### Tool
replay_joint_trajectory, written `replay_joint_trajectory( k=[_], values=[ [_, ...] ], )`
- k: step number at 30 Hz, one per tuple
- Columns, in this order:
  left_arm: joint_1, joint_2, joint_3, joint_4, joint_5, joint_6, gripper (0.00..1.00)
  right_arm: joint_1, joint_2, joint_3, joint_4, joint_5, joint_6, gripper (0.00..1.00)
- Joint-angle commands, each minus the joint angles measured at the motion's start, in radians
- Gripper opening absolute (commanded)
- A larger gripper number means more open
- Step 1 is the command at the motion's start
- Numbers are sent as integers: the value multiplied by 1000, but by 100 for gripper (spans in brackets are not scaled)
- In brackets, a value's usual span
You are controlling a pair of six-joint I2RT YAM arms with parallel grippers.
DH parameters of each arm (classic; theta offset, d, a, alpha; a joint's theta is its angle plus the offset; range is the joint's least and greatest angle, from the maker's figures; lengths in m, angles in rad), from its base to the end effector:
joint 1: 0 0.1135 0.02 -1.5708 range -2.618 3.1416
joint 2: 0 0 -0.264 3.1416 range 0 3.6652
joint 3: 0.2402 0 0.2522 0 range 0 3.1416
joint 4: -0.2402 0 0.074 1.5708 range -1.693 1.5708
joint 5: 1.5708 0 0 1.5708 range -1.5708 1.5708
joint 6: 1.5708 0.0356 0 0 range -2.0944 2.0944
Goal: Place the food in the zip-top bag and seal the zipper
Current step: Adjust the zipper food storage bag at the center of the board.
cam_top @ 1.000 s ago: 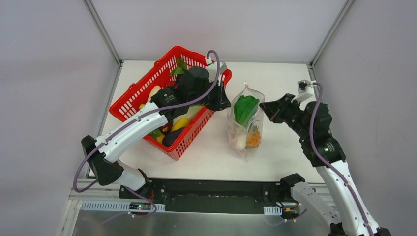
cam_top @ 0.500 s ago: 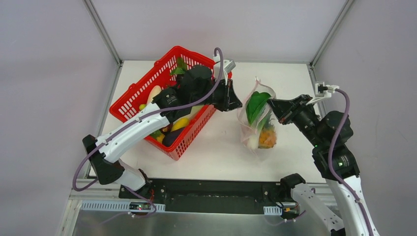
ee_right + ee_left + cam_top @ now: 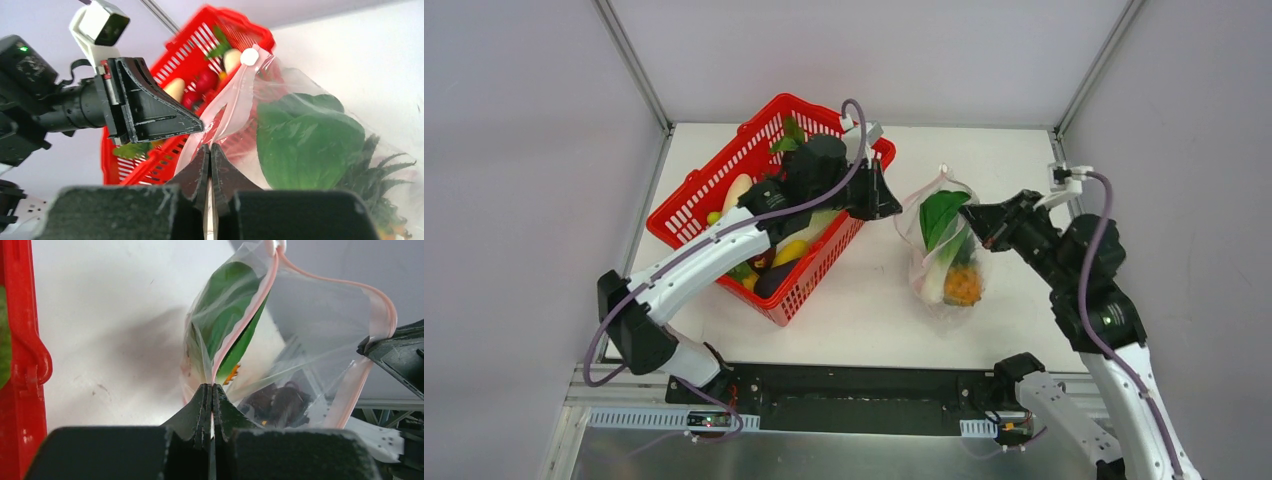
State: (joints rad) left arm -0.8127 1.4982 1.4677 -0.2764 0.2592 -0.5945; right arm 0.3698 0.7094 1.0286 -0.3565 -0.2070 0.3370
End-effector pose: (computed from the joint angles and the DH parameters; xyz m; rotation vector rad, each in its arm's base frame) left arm 0.2346 -0.2611 0.3966 0.4164 2.0105 -1.1712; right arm 0.1300 0.0582 0.4152 -0.1917 1.6430 0.7092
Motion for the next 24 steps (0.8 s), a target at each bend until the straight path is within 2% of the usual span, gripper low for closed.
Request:
replay_joint_trajectory(
  k=[1,4,10,15,17,18,20,24],
  values=[
    [-6,-55,16,56,6,-1,0,0,-15,0,104,32,2,0],
    [-9,-15,19,73,54,-22,0,-2,56,33,10,59,6,0],
    [-6,-13,21,-15,-34,20,0,0,59,4,44,83,16,0],
    [-5,-23,29,-31,-40,37,2,0,56,4,51,48,17,0],
    [-4,-29,35,-41,-43,43,8,-1,47,1,59,48,22,0],
    [-3,-33,35,-46,-50,44,14,-1,42,2,62,47,22,0],
    [-3,-46,32,-58,-62,55,36,-1,30,2,71,40,19,0],
    [4,-91,15,-74,-87,74,58,-1,25,7,73,18,13,0]
  ],
)
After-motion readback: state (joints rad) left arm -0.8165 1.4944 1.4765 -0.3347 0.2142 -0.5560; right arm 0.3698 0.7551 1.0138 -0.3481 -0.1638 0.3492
